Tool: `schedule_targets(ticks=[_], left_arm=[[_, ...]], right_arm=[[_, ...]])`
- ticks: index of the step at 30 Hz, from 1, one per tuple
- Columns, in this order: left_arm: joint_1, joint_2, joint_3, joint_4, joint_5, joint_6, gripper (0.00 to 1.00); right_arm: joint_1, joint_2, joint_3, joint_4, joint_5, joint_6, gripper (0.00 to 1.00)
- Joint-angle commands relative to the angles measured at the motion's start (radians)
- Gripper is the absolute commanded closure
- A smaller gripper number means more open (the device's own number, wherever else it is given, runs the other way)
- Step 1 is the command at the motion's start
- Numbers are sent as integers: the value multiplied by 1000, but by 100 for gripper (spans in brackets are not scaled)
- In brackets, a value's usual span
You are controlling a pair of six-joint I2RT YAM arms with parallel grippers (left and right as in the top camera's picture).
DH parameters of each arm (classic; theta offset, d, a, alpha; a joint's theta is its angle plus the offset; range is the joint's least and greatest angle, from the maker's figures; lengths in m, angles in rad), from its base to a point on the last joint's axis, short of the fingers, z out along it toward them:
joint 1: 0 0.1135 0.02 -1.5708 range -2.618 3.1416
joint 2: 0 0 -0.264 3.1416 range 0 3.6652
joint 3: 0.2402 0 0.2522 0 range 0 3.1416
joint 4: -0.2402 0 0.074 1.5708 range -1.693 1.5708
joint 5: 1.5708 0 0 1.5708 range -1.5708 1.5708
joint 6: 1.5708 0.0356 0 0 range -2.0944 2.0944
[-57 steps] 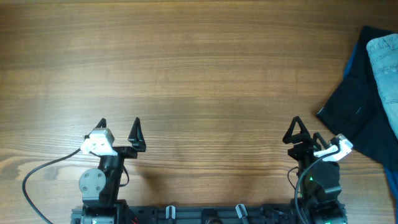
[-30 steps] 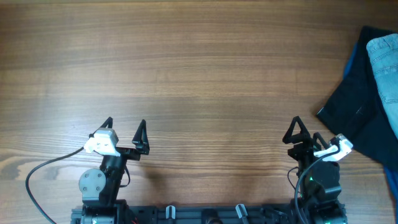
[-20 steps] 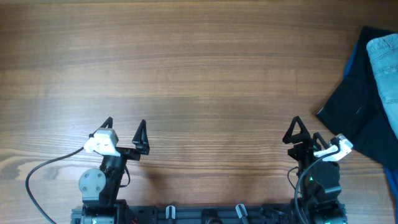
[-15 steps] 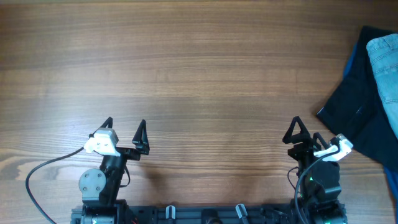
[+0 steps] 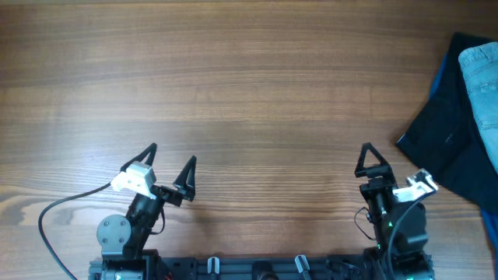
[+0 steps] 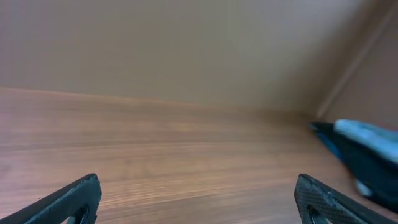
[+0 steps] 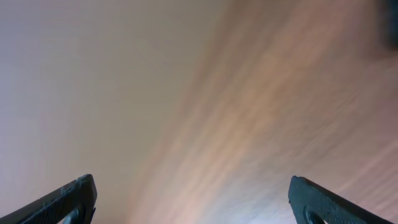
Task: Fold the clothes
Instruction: 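Reach the right gripper to the clothes pile and grasp the light-blue jeans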
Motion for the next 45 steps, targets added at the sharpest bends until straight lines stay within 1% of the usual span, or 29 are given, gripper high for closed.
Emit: schedule_targets(ticks=[1, 3, 5, 7, 10, 11, 13, 14, 16, 18, 21, 23, 24, 25, 26, 27, 28, 30, 31, 33, 35, 36, 37, 39, 42, 45], left_arm=[[-3, 3, 26, 18, 61, -75, 0], [-3, 4, 56, 8, 26, -75, 0], [-3, 17, 98, -11, -13, -74, 0], [-3, 49, 156, -61, -42, -74, 0], [-3, 138, 269, -148, -27, -75, 0], [-3, 197, 334, -208, -28, -74, 0], [-3, 305, 442, -307, -32, -71, 0], [-3, 376, 513, -372, -40, -71, 0], [-3, 520, 660, -497, -48, -70, 0], [-3, 684, 823, -632, -48, -67, 0], [-4, 901, 1036, -807, -47, -67, 0], [-3, 1000, 1129, -880, -47, -67, 0], [-3, 1034, 1161, -906, -47, -68, 0], [-3, 1060, 1182, -914, -44, -73, 0], [-3, 1076, 1190, -915, -11, -84, 0], [-2, 1088, 1191, -907, 69, -82, 0], [-3, 1093, 1191, -899, 112, -82, 0], [-3, 1090, 1191, -867, 122, -82, 0], [-3, 1090, 1191, -852, 121, -80, 0], [-3, 1097, 1191, -824, 99, -75, 0], [-3, 1117, 1191, -820, 88, -76, 0], [-3, 1140, 1191, -829, 88, -96, 0], [-3, 1154, 1191, -836, 88, -98, 0], [-3, 1181, 1191, -853, 88, -98, 1], [-3, 1231, 1191, -880, 88, -98, 0], [-4, 1258, 1191, -900, 89, -98, 0]], right_arm=[[-4, 21, 14, 252, -309, -334, 0], [-4, 57, 52, 272, -341, -375, 1], [-4, 132, 111, 268, -397, -458, 0], [-4, 236, 176, 255, -460, -525, 1], [-4, 460, 319, 176, -569, -627, 1], [-4, 597, 416, 97, -607, -687, 1], [-4, 772, 556, -18, -638, -752, 1], [-4, 911, 686, -129, -639, -793, 1], [-4, 1071, 854, -281, -633, -847, 0], [-4, 1271, 1083, -485, -571, -867, 0], [-5, 1447, 1301, -637, -467, -866, 0], [-14, 1505, 1374, -669, -397, -855, 0], [-29, 1522, 1404, -684, -352, -827, 0], [-47, 1528, 1422, -692, -319, -812, 0], [-72, 1528, 1435, -693, -291, -811, 0], [-121, 1528, 1451, -691, -244, -809, 0], [-185, 1528, 1466, -689, -204, -806, 1], [-332, 1534, 1469, -649, -137, -795, 2], [-391, 1544, 1469, -630, -110, -771, 6], [-486, 1579, 1469, -595, -102, -762, 8], [-569, 1641, 1469, -558, -50, -762, 8], [-620, 1699, 1469, -517, -50, -763, 9], [-635, 1724, 1469, -500, -53, -768, 9], [-660, 1790, 1477, -451, -77, -835, 9], [-667, 1901, 1509, -414, 34, -858, 8], [-668, 1959, 1513, -367, 87, -858, 8]])
